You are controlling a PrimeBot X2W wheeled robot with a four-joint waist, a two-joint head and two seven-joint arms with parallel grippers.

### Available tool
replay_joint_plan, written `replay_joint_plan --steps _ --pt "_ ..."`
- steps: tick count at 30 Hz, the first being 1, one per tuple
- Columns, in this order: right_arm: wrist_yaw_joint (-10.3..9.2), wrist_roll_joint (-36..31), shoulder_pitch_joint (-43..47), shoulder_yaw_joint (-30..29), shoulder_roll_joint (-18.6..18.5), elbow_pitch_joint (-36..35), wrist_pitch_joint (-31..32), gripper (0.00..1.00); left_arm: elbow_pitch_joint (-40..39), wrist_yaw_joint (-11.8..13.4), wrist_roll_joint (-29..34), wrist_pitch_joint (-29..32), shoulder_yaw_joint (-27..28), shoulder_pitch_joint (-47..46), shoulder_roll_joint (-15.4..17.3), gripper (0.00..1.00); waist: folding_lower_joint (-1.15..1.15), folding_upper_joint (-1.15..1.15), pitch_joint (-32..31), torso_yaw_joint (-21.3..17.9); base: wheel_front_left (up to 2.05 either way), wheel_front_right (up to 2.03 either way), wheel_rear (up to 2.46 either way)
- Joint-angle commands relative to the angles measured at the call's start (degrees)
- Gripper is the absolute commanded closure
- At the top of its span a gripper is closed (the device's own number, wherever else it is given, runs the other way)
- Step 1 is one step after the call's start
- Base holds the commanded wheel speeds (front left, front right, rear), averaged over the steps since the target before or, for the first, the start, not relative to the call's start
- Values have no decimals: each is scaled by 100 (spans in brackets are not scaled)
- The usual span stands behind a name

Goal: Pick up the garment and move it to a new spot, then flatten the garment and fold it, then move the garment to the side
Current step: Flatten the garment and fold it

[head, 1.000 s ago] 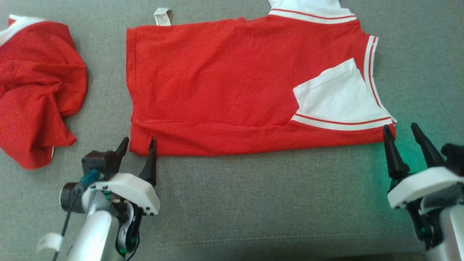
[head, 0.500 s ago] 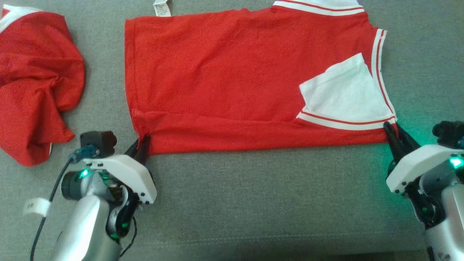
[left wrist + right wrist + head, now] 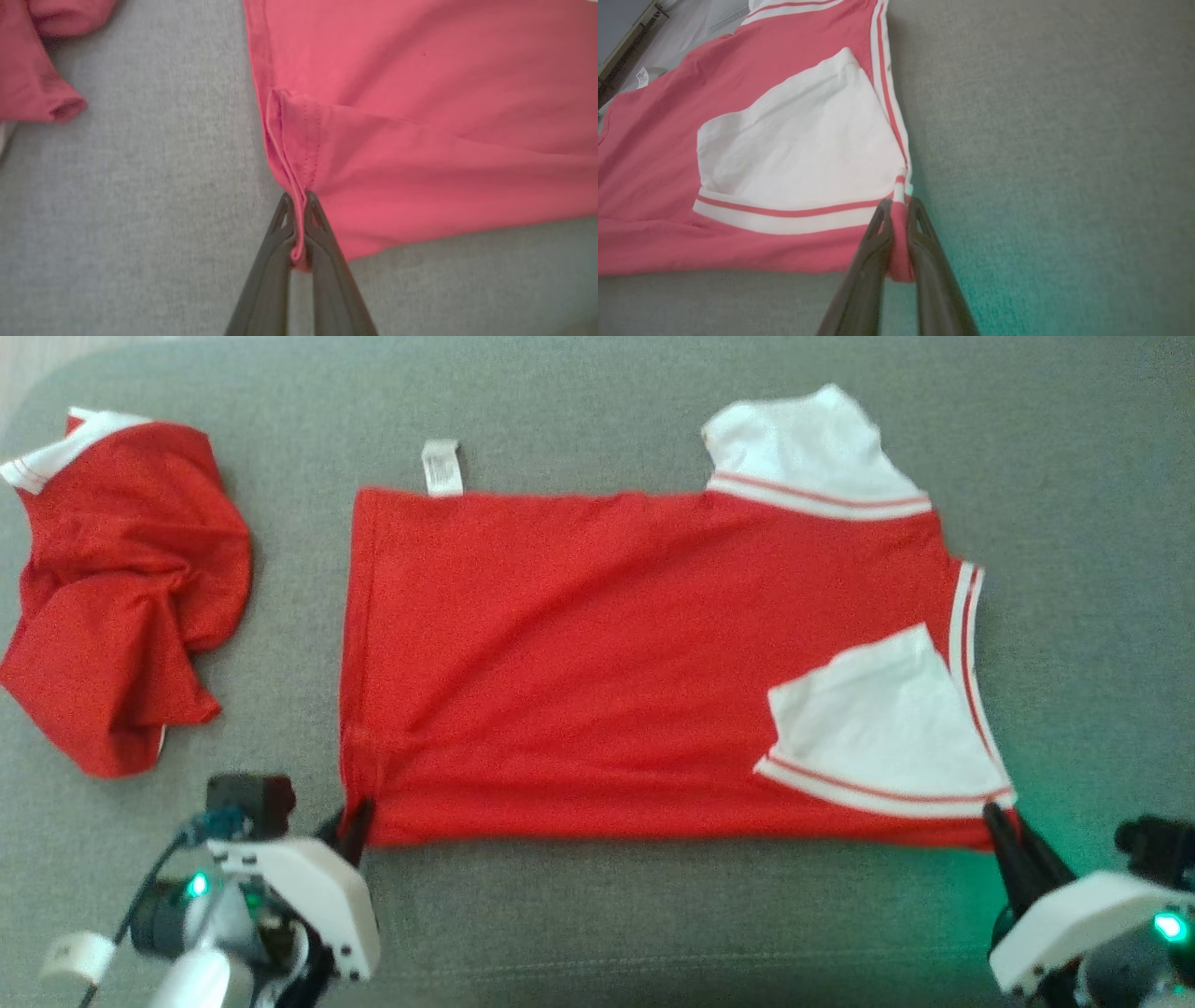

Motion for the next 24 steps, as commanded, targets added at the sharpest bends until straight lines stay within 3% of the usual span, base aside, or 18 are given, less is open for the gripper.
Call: replay_joint_plan --steps 1,2,3,4,8,15,19,24 --pt "-3 -19 -10 34 -62 -246 7 82 -198 43 -41 37 195 -18 153 100 0 0 -77 -21 0 0 0" --pt "-3 -34 68 10 -4 -316 6 42 -243 61 -72 102 190 70 152 100 0 0 -107 -40 0 0 0" --pt "-3 -78 118 -16 41 -372 -8 0 -278 71 -104 182 170 162 150 77 0 0 -133 -63 0 0 0" --pt "-3 -130 144 -20 77 -411 -24 0 -305 73 -154 269 145 258 135 0 0 0 -166 -84 0 0 0" --pt "-3 -512 41 -28 110 -712 -609 0 -559 346 -89 -109 265 453 -9 0 0 0 -282 -112 0 0 0" --pt "-3 -1134 -239 180 142 -1413 -1652 0 -964 808 692 -2054 393 174 -216 0 0 0 -449 -71 0 0 0" --pt "-3 -1262 -320 277 222 -1717 -1633 0 -1051 909 915 -2640 404 -13 -242 0 0 0 -516 -59 0 0 0" --pt "-3 -1277 -325 431 251 -1811 -1500 0 -1085 955 1063 -2943 382 -131 -228 0 0 0 -532 -40 0 0 0"
